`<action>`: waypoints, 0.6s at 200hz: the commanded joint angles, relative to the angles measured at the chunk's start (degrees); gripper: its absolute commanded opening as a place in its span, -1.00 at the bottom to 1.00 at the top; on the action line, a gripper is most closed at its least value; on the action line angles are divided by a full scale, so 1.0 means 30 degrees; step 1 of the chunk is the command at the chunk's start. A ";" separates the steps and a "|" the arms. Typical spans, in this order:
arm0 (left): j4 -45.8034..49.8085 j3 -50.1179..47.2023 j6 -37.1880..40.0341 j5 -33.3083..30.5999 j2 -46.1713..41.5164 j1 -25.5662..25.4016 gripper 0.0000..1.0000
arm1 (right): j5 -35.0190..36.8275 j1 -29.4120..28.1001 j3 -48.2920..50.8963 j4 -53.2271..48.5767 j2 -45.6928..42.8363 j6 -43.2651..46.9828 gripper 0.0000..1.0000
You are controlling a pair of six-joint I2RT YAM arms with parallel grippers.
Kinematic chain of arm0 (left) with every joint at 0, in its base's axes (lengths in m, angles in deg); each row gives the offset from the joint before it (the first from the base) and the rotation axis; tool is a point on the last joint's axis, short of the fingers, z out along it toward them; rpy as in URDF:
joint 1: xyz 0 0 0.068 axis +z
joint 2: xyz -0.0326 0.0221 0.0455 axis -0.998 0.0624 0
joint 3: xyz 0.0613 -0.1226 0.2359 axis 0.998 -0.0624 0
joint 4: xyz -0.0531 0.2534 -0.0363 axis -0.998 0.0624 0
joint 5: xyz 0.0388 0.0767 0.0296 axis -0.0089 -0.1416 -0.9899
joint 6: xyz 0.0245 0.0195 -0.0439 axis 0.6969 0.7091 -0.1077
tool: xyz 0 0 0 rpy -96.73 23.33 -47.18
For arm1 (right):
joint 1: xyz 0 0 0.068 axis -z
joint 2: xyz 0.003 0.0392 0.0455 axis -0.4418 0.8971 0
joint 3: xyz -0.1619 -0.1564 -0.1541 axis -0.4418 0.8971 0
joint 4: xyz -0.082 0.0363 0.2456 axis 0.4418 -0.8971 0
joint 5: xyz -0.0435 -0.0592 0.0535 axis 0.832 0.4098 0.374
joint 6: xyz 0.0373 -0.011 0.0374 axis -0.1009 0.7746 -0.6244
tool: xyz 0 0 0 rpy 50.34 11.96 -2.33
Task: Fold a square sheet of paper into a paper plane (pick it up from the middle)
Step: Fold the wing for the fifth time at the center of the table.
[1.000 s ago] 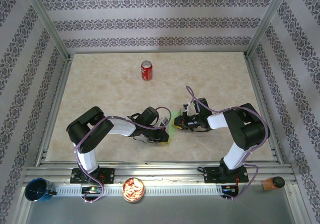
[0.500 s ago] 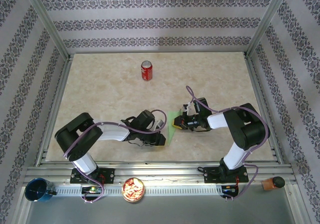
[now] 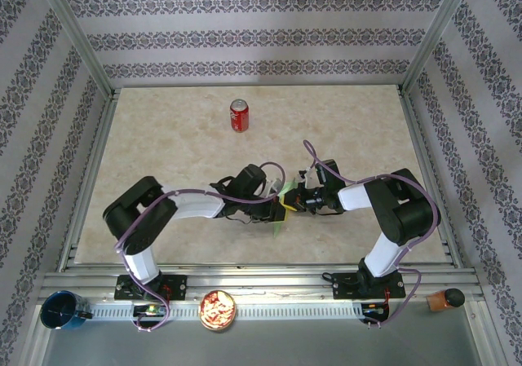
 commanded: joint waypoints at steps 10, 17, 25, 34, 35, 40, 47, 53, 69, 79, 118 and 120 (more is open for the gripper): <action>-0.0103 0.0636 -0.0063 0.0294 0.0723 -0.0276 -0.93 | 0.2666 -0.0207 0.0147 -0.1453 0.0726 0.0031 -0.95; 0.0230 0.0756 0.0196 0.0137 0.0775 -0.0320 -0.93 | 0.2665 -0.0207 0.0147 -0.1452 0.0740 0.0023 -0.95; 0.0627 0.0846 0.0491 -0.0031 0.0742 -0.0362 -0.93 | 0.2668 -0.0222 0.0147 -0.1461 0.0741 0.0032 -0.95; 0.1231 0.0910 0.0845 -0.0381 0.0720 -0.0421 -0.92 | 0.2668 -0.0231 0.0172 -0.1479 0.0725 0.0036 -0.95; 0.1308 0.0915 0.0878 -0.0424 0.0709 -0.0422 -0.93 | 0.2668 -0.0219 0.0174 -0.1480 0.0733 0.0024 -0.95; 0.1641 0.0915 0.1054 -0.0611 0.0696 -0.0451 -0.92 | 0.2667 -0.0243 0.0176 -0.1481 0.0712 0.0019 -0.95; 0.2031 0.0966 0.1281 -0.0770 0.0713 -0.0477 -0.92 | 0.2695 -0.0235 0.0176 -0.1510 0.0711 0.0029 -0.95; 0.2276 0.0958 0.1444 -0.0816 0.0765 -0.0503 -0.92 | 0.2696 -0.0229 0.0159 -0.1532 0.0711 0.0066 -0.95; 0.2409 0.0848 0.1578 -0.0833 0.0850 -0.0547 -0.92 | 0.2697 -0.0234 0.0147 -0.1540 0.0741 0.0068 -0.95; 0.2328 0.0732 0.1551 -0.0789 0.0923 -0.0569 -0.92 | 0.2694 -0.0233 0.0147 -0.1543 0.0769 0.0070 -0.95; 0.3005 0.0705 0.1906 -0.1081 0.0990 -0.0773 -0.91 | 0.2749 -0.0221 0.0260 -0.1565 0.0711 0.0094 -0.95; 0.2977 0.0675 0.1885 -0.1067 0.0990 -0.0774 -0.91 | 0.2754 -0.0218 0.0263 -0.1567 0.0697 0.0098 -0.95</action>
